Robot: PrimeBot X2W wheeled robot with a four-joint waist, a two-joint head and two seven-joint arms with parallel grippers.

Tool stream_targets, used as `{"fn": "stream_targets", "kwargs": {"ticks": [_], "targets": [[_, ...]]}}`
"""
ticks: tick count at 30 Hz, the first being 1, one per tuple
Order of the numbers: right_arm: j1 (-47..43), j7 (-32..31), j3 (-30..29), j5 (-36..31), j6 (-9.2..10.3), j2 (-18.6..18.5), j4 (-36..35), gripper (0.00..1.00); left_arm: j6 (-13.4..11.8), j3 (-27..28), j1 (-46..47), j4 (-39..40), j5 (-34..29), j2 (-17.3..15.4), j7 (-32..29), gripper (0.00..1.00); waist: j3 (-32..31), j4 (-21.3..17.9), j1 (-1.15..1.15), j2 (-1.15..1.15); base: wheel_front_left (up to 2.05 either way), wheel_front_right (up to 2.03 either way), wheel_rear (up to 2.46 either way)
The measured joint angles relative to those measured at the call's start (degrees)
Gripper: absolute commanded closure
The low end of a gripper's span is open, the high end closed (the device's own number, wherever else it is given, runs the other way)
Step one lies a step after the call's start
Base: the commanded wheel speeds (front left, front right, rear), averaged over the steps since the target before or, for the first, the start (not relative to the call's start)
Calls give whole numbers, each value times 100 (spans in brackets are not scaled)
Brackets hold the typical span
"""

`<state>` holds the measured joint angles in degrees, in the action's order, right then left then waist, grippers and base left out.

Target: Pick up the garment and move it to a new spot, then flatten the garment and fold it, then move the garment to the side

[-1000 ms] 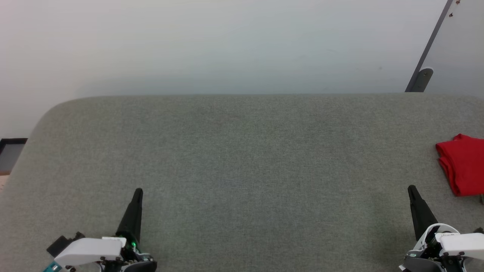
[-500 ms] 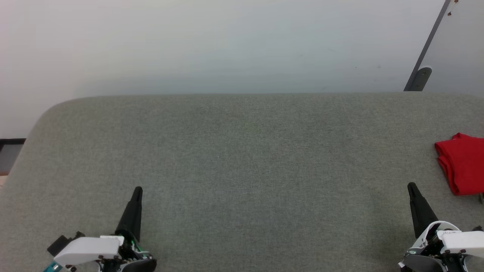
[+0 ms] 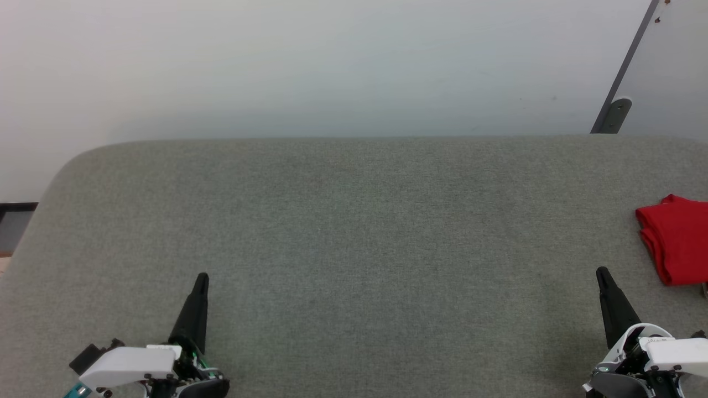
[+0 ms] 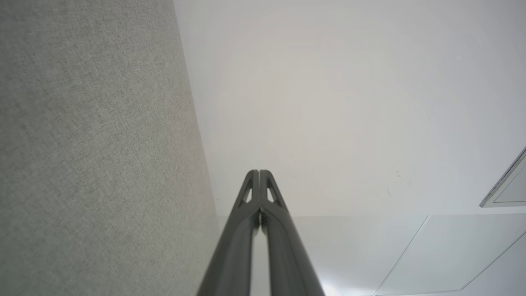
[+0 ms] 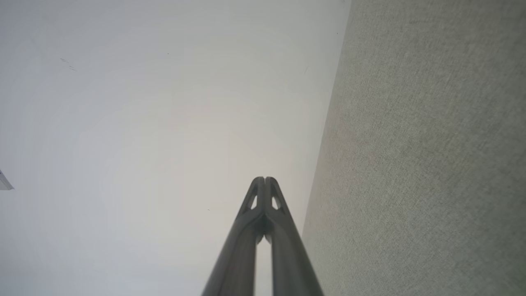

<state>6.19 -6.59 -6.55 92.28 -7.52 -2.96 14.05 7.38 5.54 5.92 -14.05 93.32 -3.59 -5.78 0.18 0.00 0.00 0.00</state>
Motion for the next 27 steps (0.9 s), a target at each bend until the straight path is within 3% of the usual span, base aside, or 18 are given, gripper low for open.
{"fn": "stream_targets", "kwargs": {"ticks": [27], "targets": [[0, 0, 0, 0, 0, 0, 0, 100, 0, 29, 1, 0, -21, 20, -25, 100, 0, 0, 0, 0, 0, 0, 0]]}}
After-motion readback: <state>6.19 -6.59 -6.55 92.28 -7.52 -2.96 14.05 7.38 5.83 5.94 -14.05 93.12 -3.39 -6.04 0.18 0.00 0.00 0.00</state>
